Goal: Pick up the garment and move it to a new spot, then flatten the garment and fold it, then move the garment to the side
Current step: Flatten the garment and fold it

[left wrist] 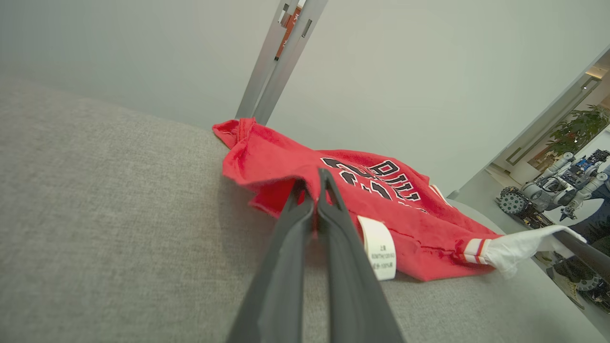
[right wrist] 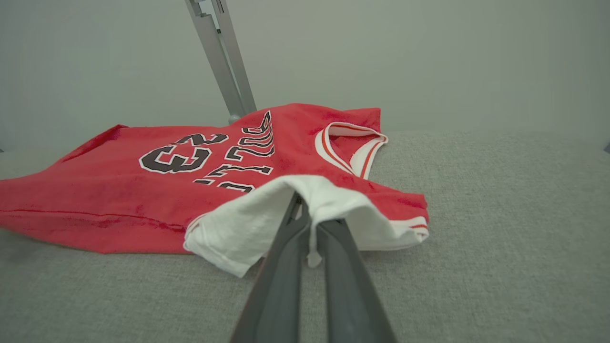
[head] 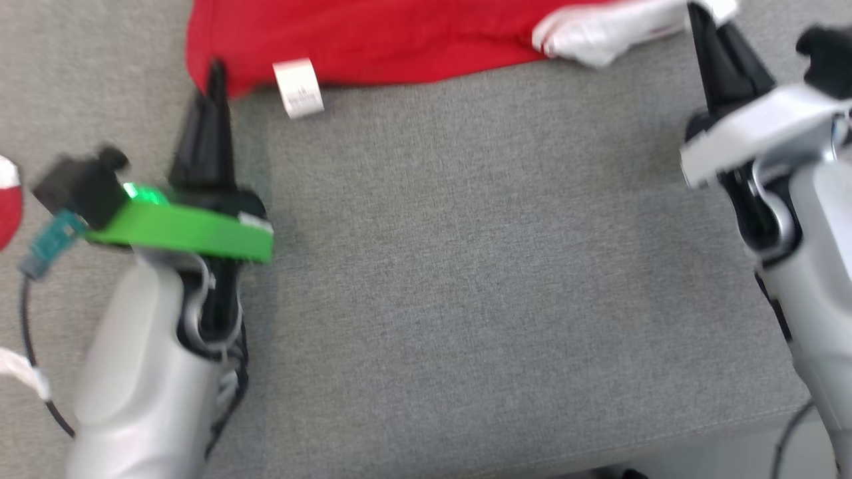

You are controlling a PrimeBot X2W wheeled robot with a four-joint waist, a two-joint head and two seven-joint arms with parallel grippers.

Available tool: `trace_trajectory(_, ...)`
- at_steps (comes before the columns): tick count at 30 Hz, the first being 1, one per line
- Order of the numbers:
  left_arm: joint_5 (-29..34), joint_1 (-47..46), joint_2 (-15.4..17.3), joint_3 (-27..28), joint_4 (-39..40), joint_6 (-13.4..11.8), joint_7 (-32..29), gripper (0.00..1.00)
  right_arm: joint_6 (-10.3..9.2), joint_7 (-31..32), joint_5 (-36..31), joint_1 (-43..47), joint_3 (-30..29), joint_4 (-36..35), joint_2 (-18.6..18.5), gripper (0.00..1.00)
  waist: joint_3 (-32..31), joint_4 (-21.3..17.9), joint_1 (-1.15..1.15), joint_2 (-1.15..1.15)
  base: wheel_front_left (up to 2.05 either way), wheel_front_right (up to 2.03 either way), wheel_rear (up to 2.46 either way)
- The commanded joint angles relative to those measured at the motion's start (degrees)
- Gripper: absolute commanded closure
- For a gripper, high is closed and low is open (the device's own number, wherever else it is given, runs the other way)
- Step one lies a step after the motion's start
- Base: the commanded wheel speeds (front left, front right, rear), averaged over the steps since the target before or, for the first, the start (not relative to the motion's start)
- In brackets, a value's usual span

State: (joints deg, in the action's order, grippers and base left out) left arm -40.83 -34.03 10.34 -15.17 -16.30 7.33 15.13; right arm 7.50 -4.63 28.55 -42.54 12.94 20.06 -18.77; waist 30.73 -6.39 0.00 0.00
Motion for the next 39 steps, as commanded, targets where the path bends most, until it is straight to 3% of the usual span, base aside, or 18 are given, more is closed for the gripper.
trace_trajectory(1,-1.3,3.1,0.3,-0.6,-0.7,0.2,0.0,1.00,-0.02,3.5,1.7,4.1,-0.8,-1.5,-1.2,1.00,-6.8,1.8,0.00,0.00,0.00,0.00,0.00)
trace_trajectory(8,-7.8,14.5,0.9,-2.9,-3.5,0.2,-0.1,1.00,-0.02,19.3,2.5,21.8,-8.0,-12.0,-2.2,1.00,-15.2,3.2,0.00,0.00,0.00,0.00,0.00)
trace_trajectory(16,-12.7,23.6,2.3,-4.7,-4.9,0.2,-0.7,1.00,-0.06,40.2,-2.7,39.5,-15.9,-25.0,2.4,1.00,-20.3,3.8,0.00,0.00,0.00,0.00,0.00)
trace_trajectory(21,-12.9,27.5,3.3,-6.0,-4.6,-0.5,-2.4,1.00,-0.06,50.6,-6.0,46.6,-18.6,-29.1,4.8,1.00,-21.8,3.5,0.00,0.00,0.00,0.00,0.00)
trace_trajectory(29,-13.6,34.7,5.2,-7.8,-1.2,-3.3,-6.9,1.00,-0.05,54.4,-9.3,51.3,-20.4,-30.8,7.4,1.00,-23.3,3.4,0.00,0.00,0.00,0.00,0.00)
trace_trajectory(39,-13.9,32.7,5.1,-7.8,4.2,-4.9,-8.4,1.00,-0.05,50.7,-8.6,46.3,-18.7,-32.2,7.8,1.00,-23.6,3.8,0.00,0.00,0.00,0.00,0.00)
